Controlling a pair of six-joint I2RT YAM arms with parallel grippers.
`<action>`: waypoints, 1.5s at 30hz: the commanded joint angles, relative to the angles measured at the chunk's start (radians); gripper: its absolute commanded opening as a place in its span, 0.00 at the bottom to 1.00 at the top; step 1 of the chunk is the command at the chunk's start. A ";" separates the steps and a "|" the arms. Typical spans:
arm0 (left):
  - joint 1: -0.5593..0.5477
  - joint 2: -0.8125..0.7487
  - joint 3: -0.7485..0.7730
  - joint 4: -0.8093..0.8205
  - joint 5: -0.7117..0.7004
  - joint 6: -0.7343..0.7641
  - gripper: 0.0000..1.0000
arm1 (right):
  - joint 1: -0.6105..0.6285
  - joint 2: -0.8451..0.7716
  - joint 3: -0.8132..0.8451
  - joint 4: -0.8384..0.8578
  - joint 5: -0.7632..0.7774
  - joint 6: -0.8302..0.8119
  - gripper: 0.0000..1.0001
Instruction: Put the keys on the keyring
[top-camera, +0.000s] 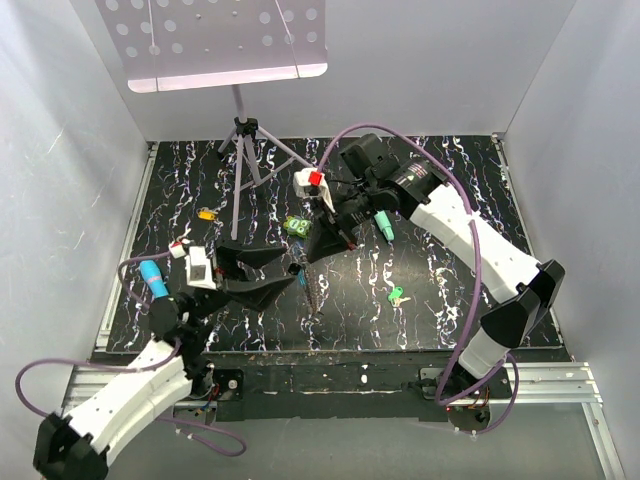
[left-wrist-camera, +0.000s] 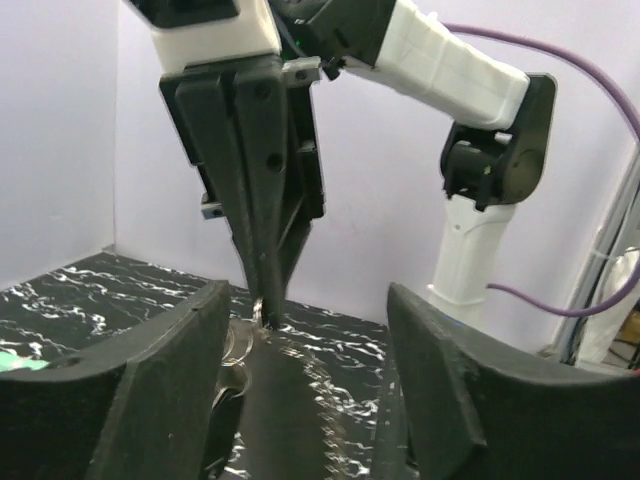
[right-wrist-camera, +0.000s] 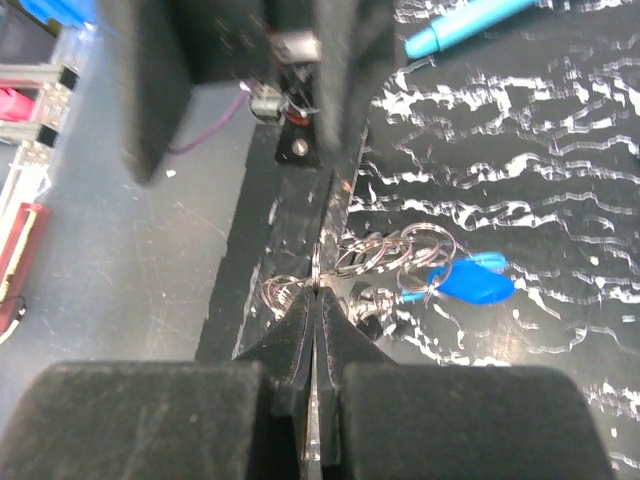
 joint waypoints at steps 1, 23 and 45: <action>-0.001 -0.192 0.131 -0.573 0.016 0.208 0.69 | 0.005 0.048 0.115 -0.266 0.137 -0.171 0.01; 0.001 -0.206 0.197 -0.927 -0.093 0.176 0.98 | 0.098 0.132 0.238 -0.566 0.438 -0.342 0.01; -0.001 -0.188 0.176 -0.766 0.137 0.162 0.95 | 0.098 0.109 0.228 -0.558 0.378 -0.316 0.01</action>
